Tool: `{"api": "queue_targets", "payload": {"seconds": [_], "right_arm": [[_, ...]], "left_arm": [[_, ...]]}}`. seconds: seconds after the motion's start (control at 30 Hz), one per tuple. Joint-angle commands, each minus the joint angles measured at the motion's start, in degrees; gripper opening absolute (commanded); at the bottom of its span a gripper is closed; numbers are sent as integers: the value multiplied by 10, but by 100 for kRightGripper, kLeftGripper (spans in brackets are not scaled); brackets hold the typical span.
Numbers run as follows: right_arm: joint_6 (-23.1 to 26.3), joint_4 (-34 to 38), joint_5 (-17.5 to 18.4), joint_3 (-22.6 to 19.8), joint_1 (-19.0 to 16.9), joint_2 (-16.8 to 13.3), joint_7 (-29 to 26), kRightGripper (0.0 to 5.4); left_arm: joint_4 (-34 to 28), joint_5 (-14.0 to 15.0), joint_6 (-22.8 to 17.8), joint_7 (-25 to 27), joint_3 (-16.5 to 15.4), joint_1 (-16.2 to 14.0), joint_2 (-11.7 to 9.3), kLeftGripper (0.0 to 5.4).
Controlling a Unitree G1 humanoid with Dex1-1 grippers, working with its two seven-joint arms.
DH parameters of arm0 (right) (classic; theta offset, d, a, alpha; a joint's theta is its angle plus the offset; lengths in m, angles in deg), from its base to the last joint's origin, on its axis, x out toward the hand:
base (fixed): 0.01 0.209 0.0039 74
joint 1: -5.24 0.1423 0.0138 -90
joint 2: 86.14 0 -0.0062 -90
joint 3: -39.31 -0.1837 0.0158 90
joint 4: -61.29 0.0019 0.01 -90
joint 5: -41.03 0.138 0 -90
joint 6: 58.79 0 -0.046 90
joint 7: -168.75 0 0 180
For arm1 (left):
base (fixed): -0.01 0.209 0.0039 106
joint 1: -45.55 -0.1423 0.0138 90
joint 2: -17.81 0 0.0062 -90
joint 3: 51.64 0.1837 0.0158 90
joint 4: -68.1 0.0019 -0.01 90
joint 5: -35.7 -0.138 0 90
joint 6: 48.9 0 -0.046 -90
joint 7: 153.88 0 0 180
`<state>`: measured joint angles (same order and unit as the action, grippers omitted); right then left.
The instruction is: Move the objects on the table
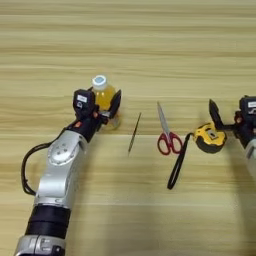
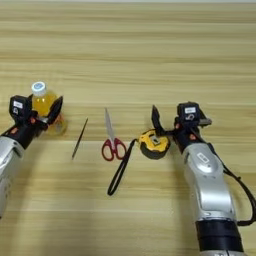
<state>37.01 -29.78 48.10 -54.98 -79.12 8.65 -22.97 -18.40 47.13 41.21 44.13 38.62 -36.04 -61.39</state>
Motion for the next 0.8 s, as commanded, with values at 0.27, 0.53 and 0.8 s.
{"api": "queue_targets", "payload": {"seconds": [0.27, 0.53, 0.8], "right_arm": [[-5, 106, -20, 116, -60, 3, -73, 540], [-28, 149, -55, 198, -92, -14, -121, 540], [-44, 163, -77, 231, -102, -17, -124, 540]], "left_arm": [[-108, 9, -56, 5, 27, -5, 3, 350], [-147, 12, -76, 17, 44, -16, -1, 350], [-169, 9, -89, 25, 66, -28, 1, 350]]}}
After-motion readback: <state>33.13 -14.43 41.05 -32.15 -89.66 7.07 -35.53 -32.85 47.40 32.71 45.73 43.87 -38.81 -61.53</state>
